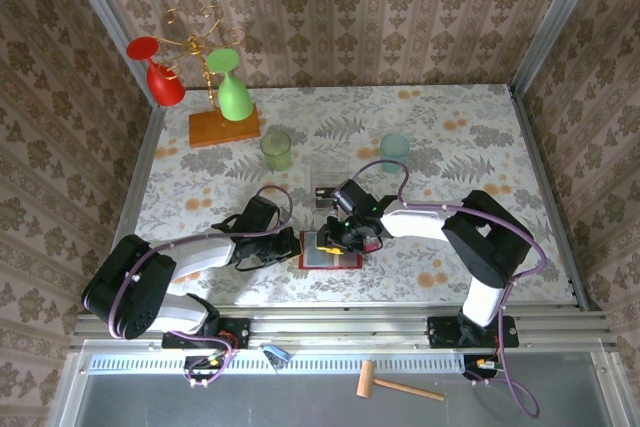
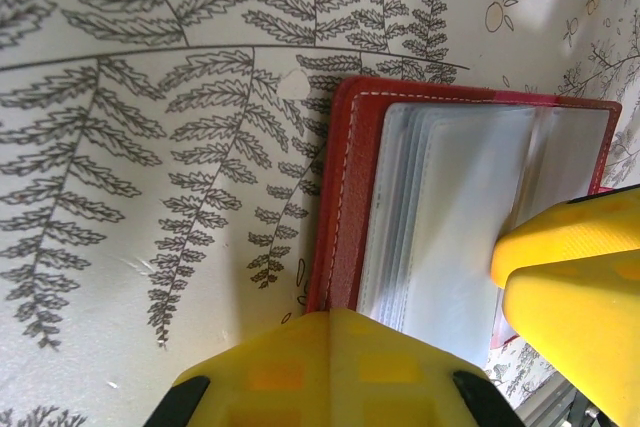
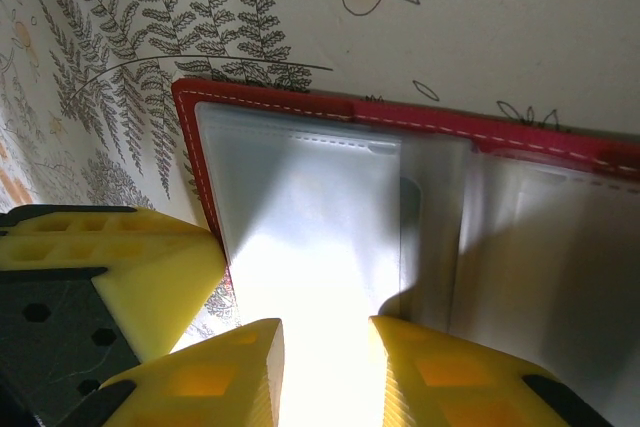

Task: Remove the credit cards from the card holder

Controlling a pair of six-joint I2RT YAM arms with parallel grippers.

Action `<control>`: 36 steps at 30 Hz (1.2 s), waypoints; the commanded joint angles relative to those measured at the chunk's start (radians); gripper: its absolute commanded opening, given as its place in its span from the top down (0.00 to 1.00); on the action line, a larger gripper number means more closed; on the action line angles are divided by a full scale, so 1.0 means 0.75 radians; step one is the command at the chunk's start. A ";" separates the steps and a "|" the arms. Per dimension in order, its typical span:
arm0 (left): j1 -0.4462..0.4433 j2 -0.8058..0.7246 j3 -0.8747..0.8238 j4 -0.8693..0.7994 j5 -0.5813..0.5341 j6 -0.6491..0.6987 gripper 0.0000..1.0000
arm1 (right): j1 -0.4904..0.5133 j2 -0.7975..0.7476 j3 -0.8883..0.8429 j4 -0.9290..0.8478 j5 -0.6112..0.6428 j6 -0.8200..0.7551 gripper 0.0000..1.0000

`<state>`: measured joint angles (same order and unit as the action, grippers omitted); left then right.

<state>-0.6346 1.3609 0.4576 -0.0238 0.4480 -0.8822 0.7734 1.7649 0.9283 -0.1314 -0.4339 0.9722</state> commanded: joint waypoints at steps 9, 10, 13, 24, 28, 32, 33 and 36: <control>-0.005 0.020 -0.009 -0.058 -0.008 0.027 0.96 | 0.010 -0.038 -0.026 -0.102 0.087 -0.021 0.71; -0.005 0.020 -0.007 -0.059 -0.009 0.026 0.95 | 0.008 -0.039 -0.027 -0.099 0.090 -0.021 0.71; -0.005 0.020 -0.005 -0.061 -0.010 0.026 0.95 | 0.008 -0.051 -0.032 -0.099 0.099 -0.018 0.71; -0.006 -0.004 0.045 -0.123 -0.018 0.043 0.95 | 0.006 -0.063 -0.060 -0.061 0.102 -0.011 0.71; -0.006 -0.084 0.079 -0.176 -0.049 0.041 0.90 | 0.007 -0.066 -0.069 -0.040 0.094 -0.011 0.72; -0.005 -0.116 0.097 -0.142 -0.022 0.005 0.83 | 0.005 -0.071 -0.084 -0.005 0.084 -0.002 0.72; -0.005 -0.110 0.091 -0.098 0.002 -0.016 0.81 | 0.004 -0.069 -0.087 0.003 0.080 -0.001 0.72; -0.006 -0.076 0.069 0.029 0.064 -0.082 0.77 | 0.000 -0.068 -0.100 0.031 0.070 0.008 0.73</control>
<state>-0.6346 1.2915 0.5056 -0.0757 0.4496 -0.8963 0.7734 1.7325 0.8776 -0.1169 -0.3923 0.9699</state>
